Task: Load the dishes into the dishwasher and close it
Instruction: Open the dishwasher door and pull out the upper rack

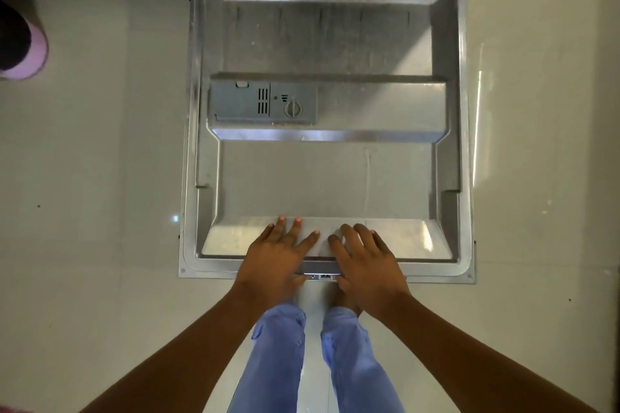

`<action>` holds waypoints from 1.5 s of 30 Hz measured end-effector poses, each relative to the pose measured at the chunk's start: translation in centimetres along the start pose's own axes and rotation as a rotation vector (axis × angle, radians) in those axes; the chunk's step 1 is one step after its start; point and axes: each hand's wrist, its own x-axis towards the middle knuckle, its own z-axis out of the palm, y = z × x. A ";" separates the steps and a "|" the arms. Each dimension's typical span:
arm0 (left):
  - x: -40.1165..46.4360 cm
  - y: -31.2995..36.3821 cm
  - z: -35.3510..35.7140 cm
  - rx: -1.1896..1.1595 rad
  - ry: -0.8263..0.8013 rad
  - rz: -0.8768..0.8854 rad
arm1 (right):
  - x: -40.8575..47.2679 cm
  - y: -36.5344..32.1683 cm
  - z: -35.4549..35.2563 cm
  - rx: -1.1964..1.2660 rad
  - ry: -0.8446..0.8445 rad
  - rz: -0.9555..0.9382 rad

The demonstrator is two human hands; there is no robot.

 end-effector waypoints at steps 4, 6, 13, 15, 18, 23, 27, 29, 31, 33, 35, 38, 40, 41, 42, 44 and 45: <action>0.6 -0.3 0.5 0.011 -0.040 0.006 | 0.1 0.1 2.0 0.009 -0.015 0.007; 0.8 -0.3 0.6 0.014 -0.059 0.000 | 0.2 0.4 2.9 0.010 -0.040 -0.004; 1.0 -0.6 1.9 0.030 -0.080 -0.001 | 0.4 1.6 5.0 0.006 -0.036 -0.060; 0.8 -0.5 2.6 0.038 -0.058 0.002 | 0.3 1.6 5.5 -0.007 -0.020 -0.065; 0.6 -0.2 3.1 0.030 -0.045 0.003 | 0.0 1.5 5.7 -0.004 0.002 -0.065; 0.7 -0.4 -0.1 -0.090 0.007 0.026 | 0.5 1.2 2.8 0.120 -0.046 -0.043; 2.2 -1.2 -7.6 -0.296 0.211 -0.010 | 2.3 1.9 -4.7 0.351 0.167 0.008; 3.2 -2.0 -12.7 -0.403 0.347 -0.060 | 4.2 2.5 -9.6 0.422 0.290 0.037; 4.3 -2.9 -17.7 -0.565 0.491 -0.112 | 6.2 2.9 -14.8 0.554 0.416 0.093; 5.2 -3.9 -23.0 -0.810 0.606 -0.167 | 8.3 3.4 -20.4 0.772 0.508 0.153; 6.0 -4.9 -28.3 -1.057 0.713 -0.231 | 10.1 4.0 -26.1 1.039 0.552 0.191; 6.5 -6.6 -36.2 -1.403 0.809 -0.293 | 12.2 5.2 -34.4 1.406 0.611 0.210; 6.5 -8.1 -40.5 -1.610 0.808 -0.274 | 13.1 6.2 -39.1 1.615 0.641 0.205; 6.5 -8.8 -42.5 -1.705 0.800 -0.251 | 13.4 6.6 -41.3 1.700 0.644 0.211; 6.3 -9.4 -44.4 -1.801 0.794 -0.231 | 13.6 7.0 -43.3 1.763 0.631 0.221; 6.0 -10.6 -47.7 -1.983 0.808 -0.196 | 14.0 7.7 -46.6 1.868 0.587 0.230; 6.0 -11.1 -48.8 -2.057 0.813 -0.170 | 14.2 8.0 -47.7 1.914 0.572 0.222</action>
